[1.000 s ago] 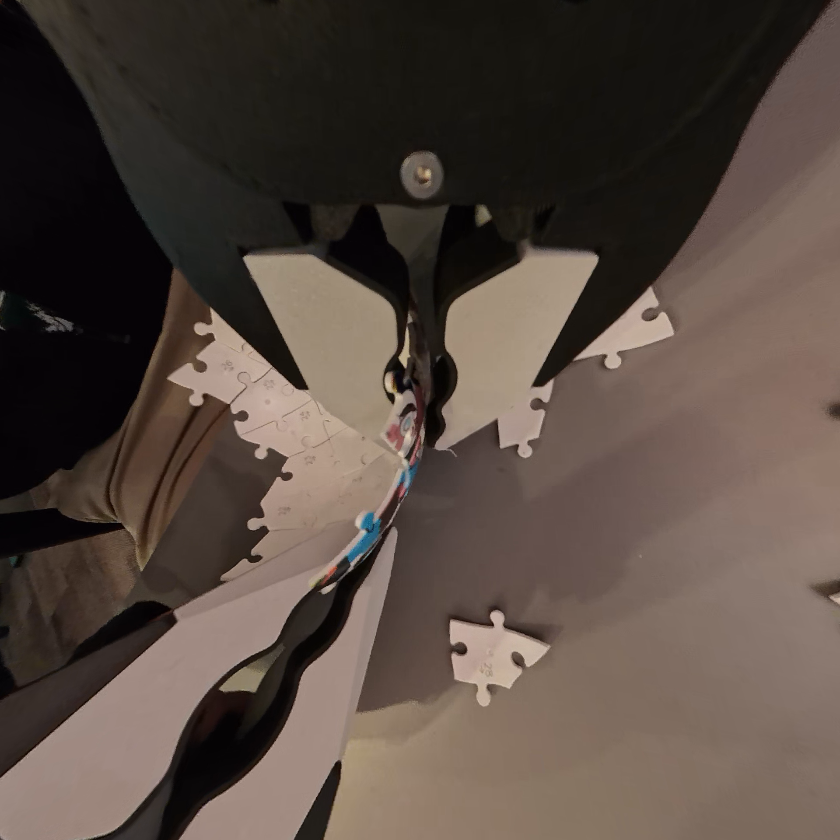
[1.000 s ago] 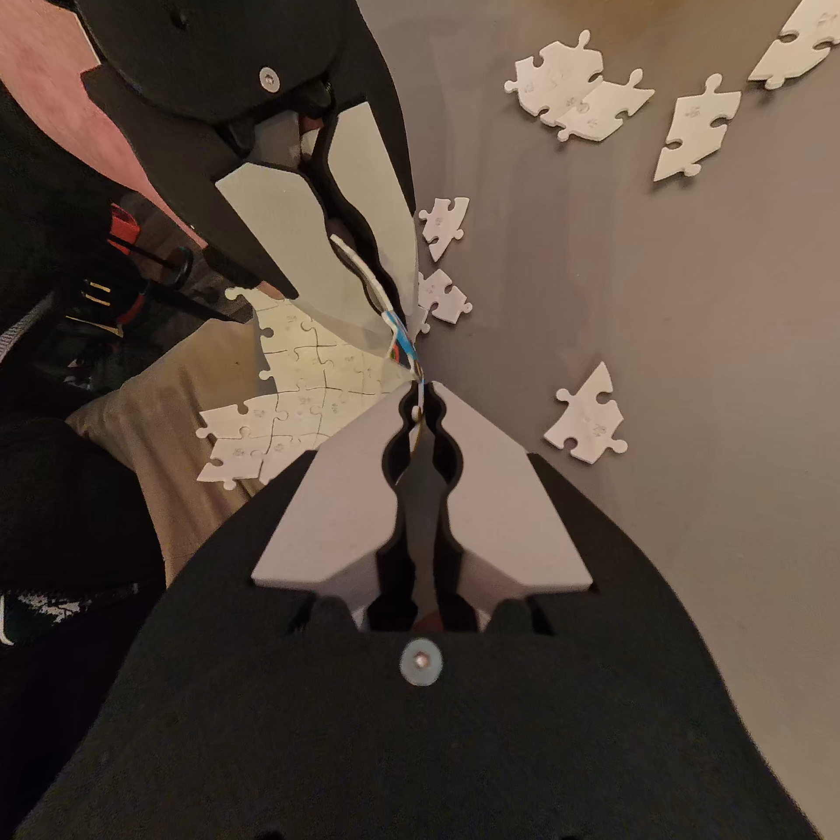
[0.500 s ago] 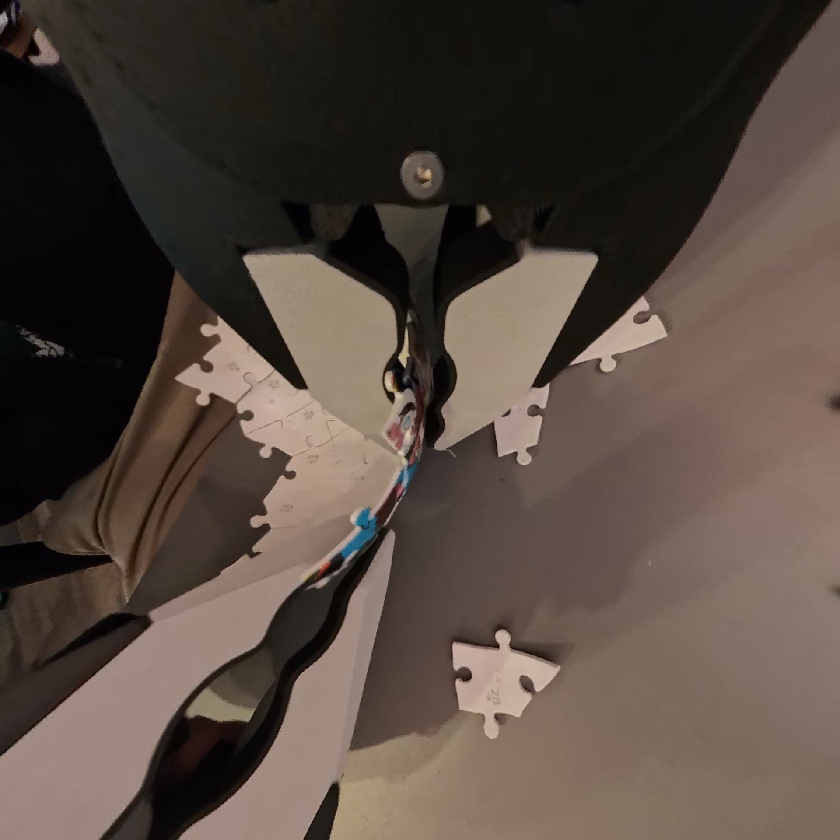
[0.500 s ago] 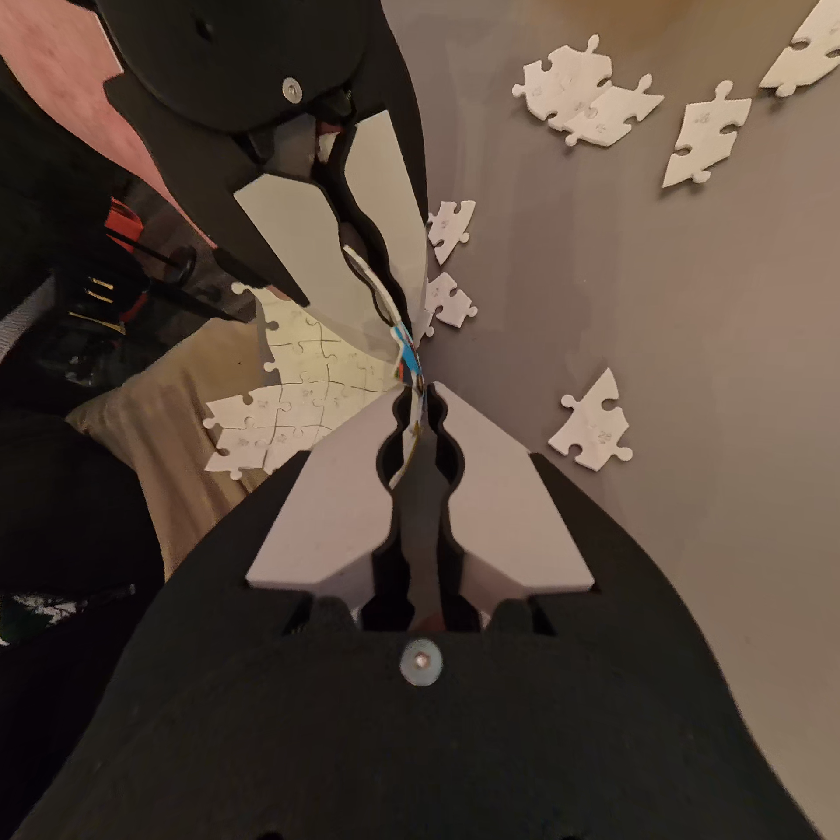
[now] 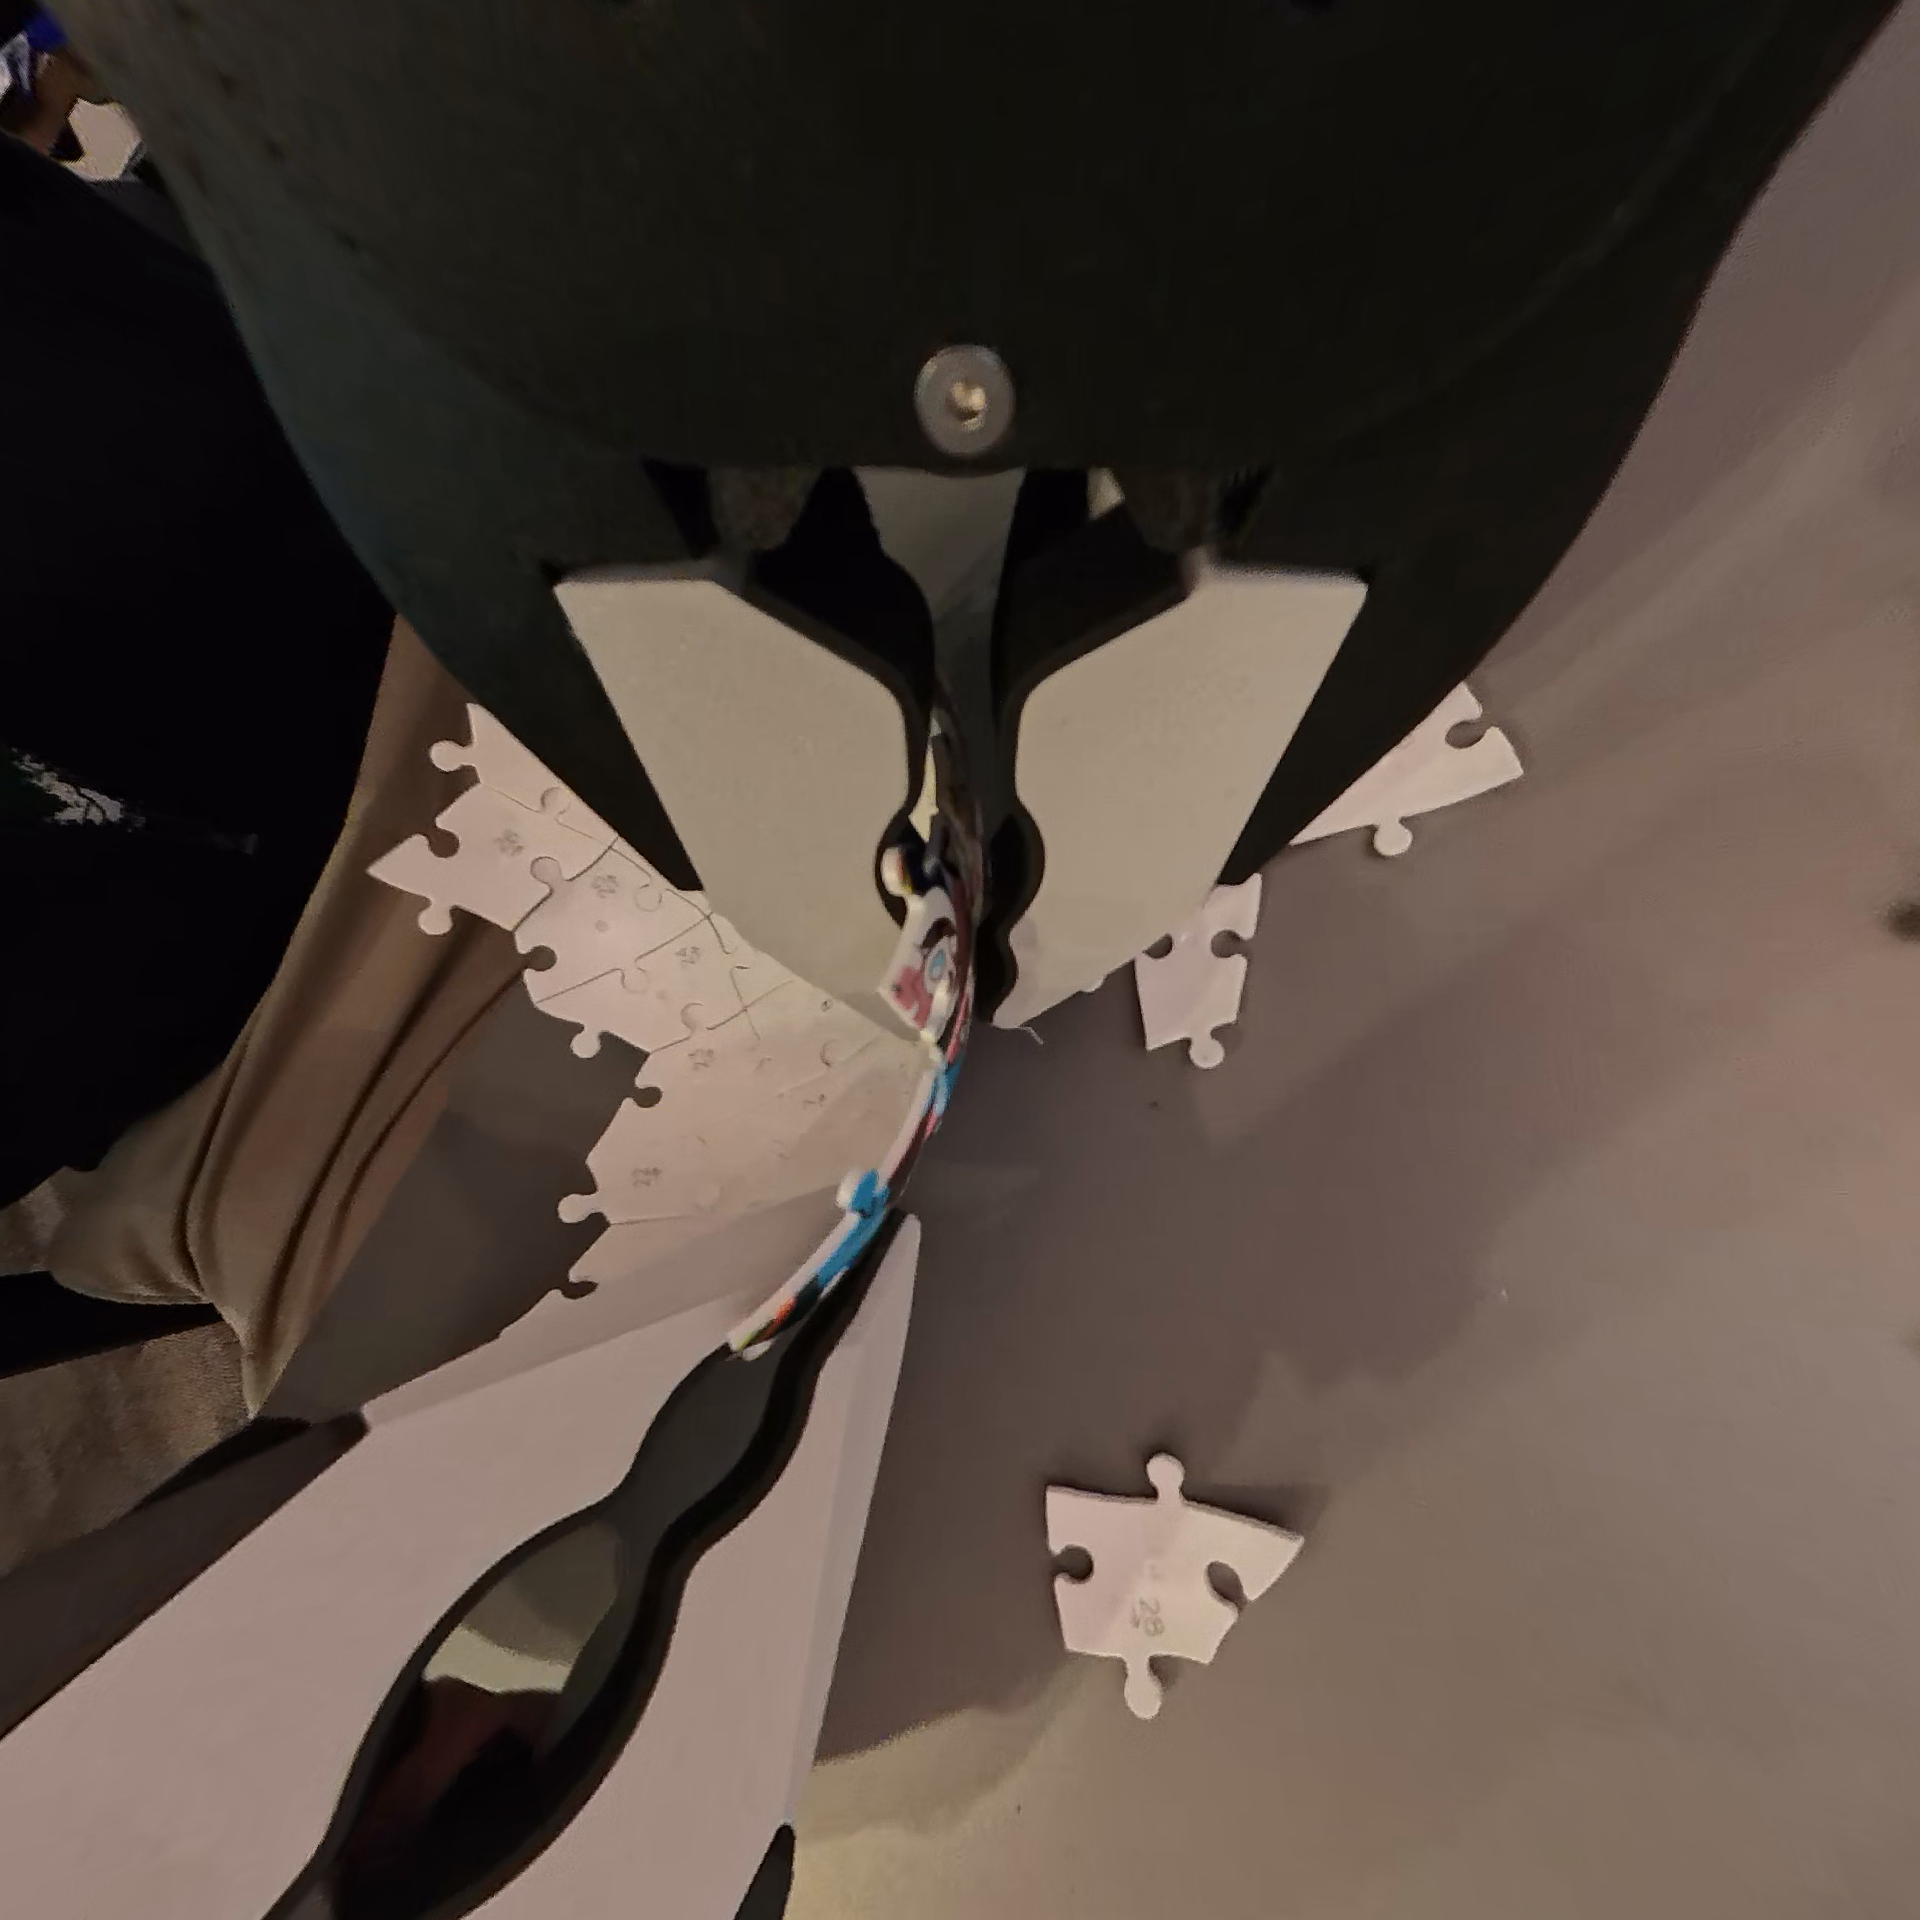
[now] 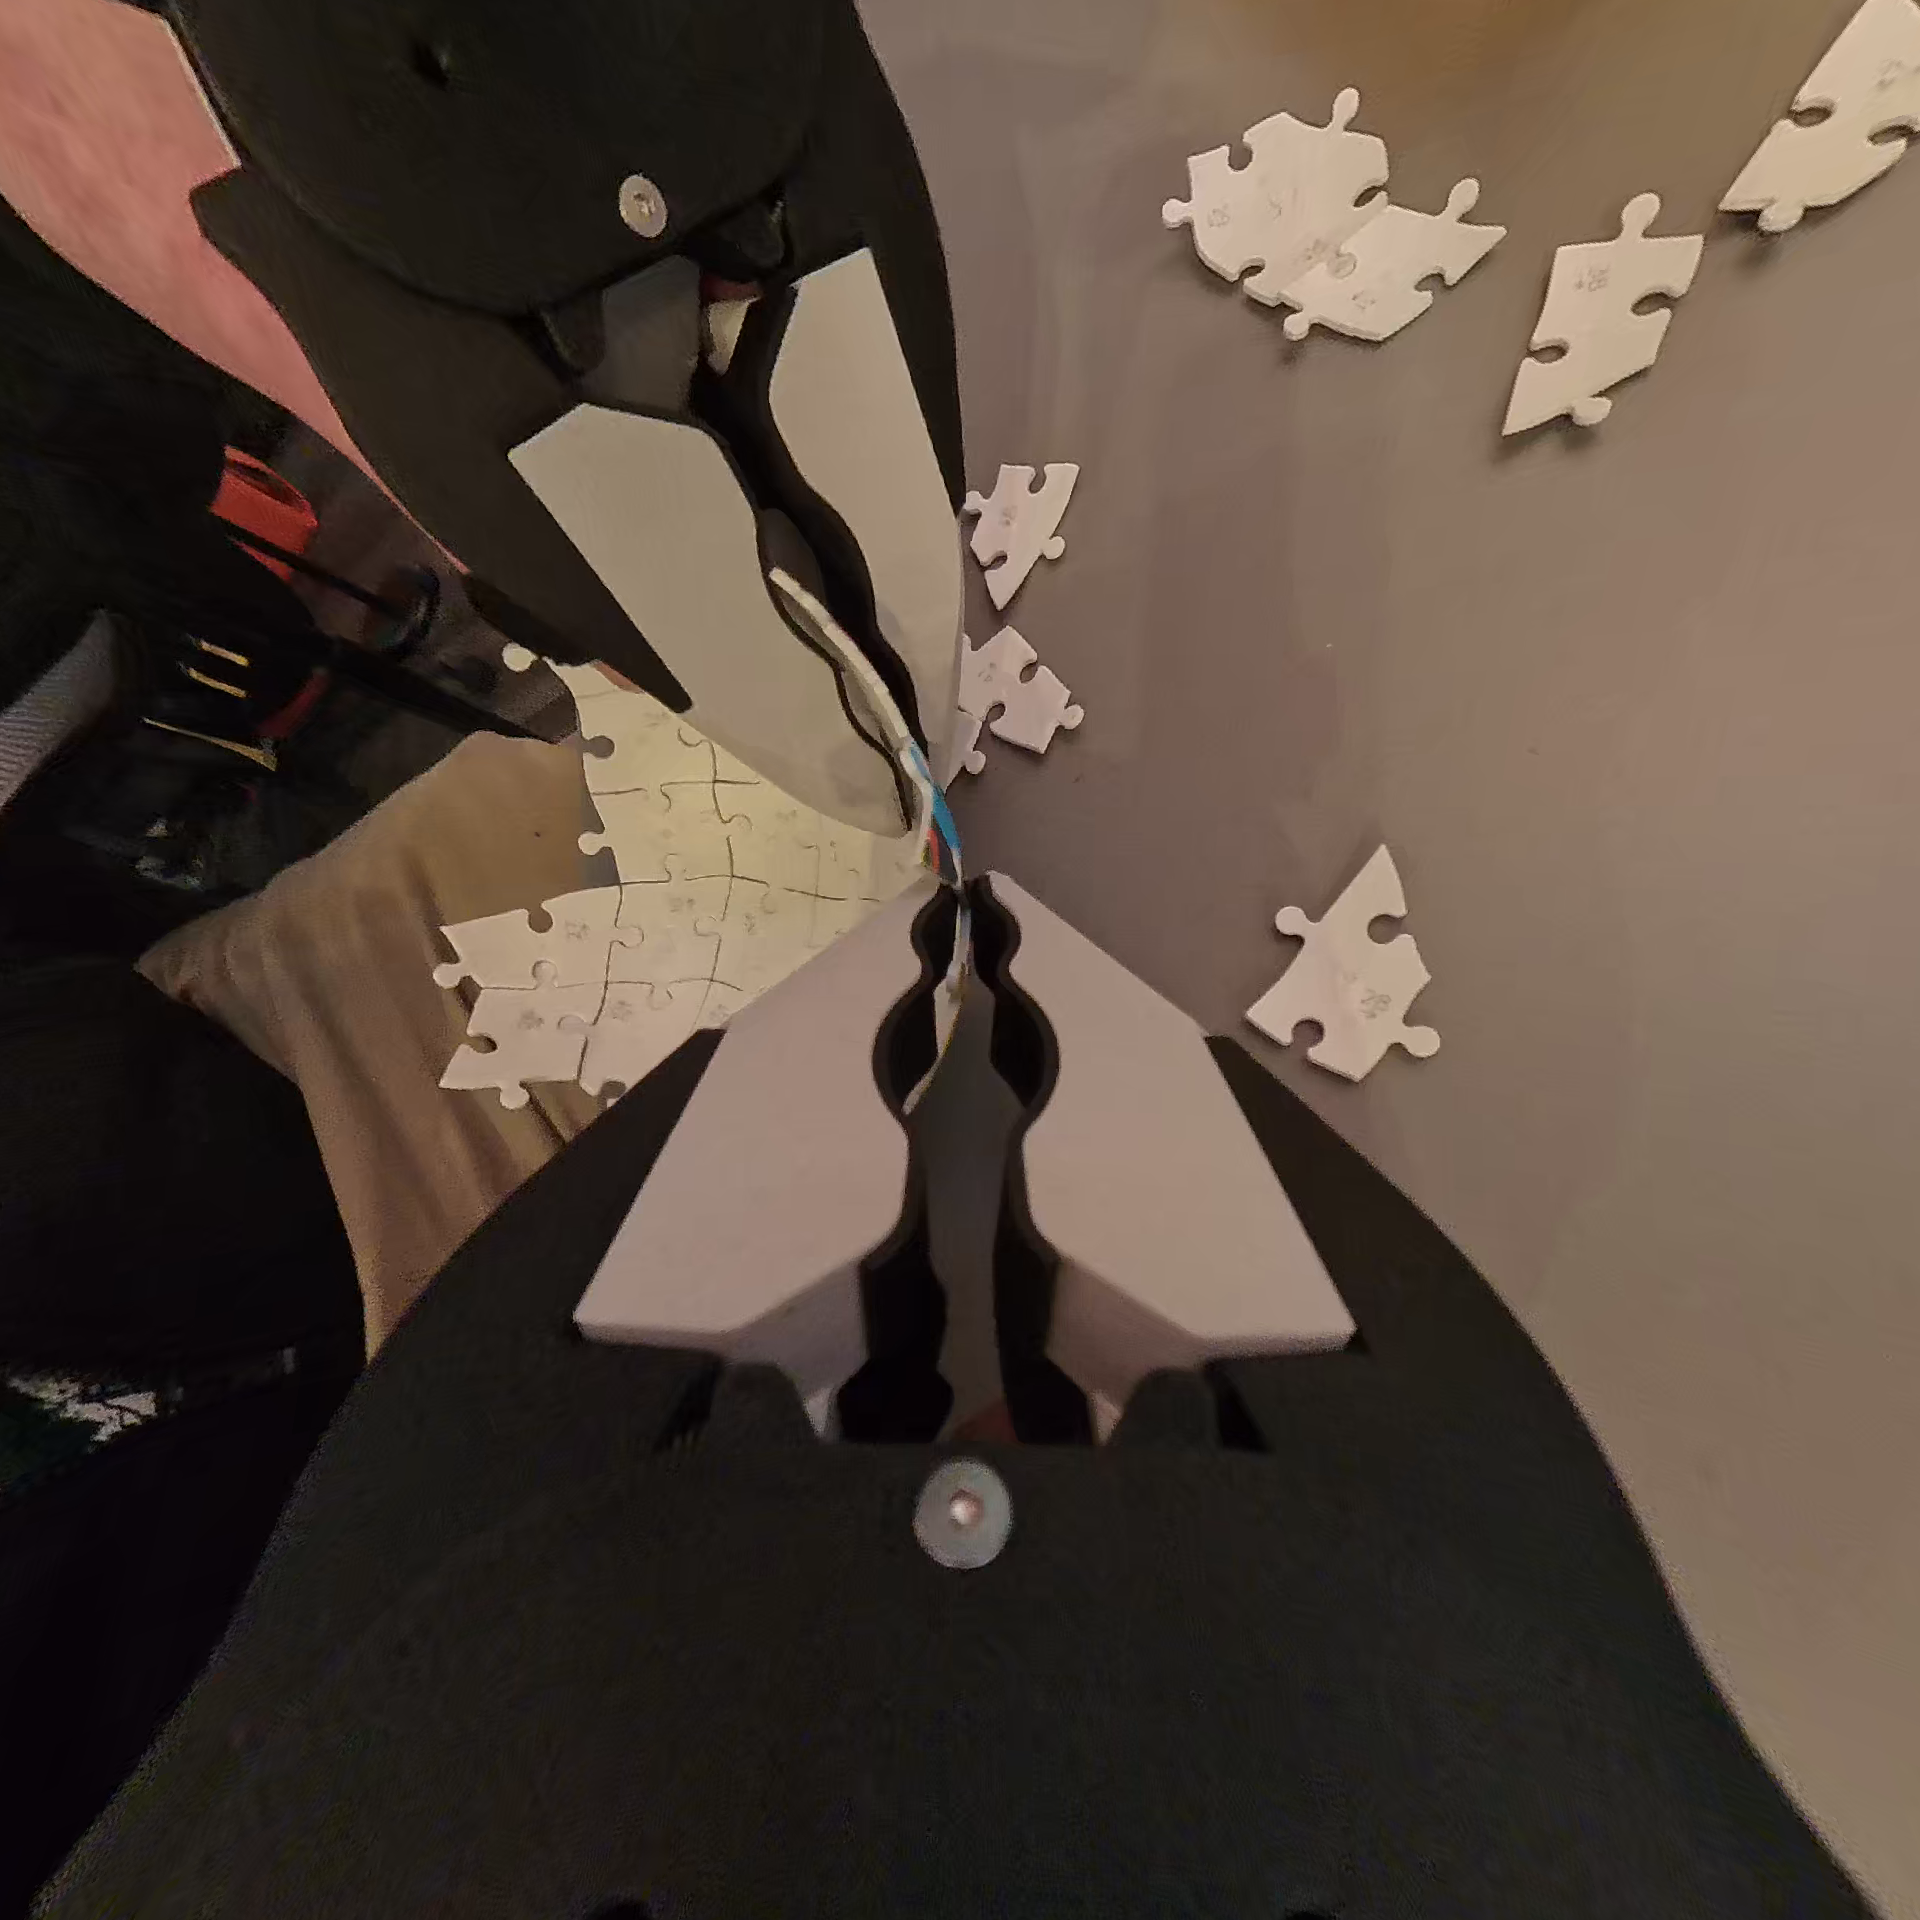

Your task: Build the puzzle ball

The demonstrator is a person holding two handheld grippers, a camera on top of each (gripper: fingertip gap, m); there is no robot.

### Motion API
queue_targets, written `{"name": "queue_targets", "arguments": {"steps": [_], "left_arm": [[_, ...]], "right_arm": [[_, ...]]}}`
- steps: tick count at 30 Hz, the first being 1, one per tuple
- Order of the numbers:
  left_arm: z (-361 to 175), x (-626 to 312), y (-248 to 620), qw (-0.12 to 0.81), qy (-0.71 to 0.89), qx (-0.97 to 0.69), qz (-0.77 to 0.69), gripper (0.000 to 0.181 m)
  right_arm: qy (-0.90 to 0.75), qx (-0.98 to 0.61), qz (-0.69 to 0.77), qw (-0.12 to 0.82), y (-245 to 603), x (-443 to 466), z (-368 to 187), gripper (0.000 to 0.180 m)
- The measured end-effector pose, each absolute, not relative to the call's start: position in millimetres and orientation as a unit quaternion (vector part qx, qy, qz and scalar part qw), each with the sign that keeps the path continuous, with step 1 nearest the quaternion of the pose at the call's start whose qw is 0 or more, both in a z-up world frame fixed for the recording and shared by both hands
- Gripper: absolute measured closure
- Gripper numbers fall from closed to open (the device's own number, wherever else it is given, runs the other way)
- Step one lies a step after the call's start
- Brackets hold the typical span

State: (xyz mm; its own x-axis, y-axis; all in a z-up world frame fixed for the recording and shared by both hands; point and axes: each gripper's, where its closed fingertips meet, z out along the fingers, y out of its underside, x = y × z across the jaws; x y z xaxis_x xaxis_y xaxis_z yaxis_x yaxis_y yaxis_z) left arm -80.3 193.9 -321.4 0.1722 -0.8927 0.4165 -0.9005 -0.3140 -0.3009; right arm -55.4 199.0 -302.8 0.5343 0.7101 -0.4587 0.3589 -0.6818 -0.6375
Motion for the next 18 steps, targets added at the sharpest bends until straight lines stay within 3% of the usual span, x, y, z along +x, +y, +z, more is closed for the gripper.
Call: {"name": "queue_targets", "arguments": {"steps": [18], "left_arm": [[-326.8,-83.8,202.5,-0.007,-0.580,0.776,0.249,0.173]], "right_arm": [[-0.305,-0.844,0.361,0.254,202.9,-41.3,-292.6,0.168]]}}
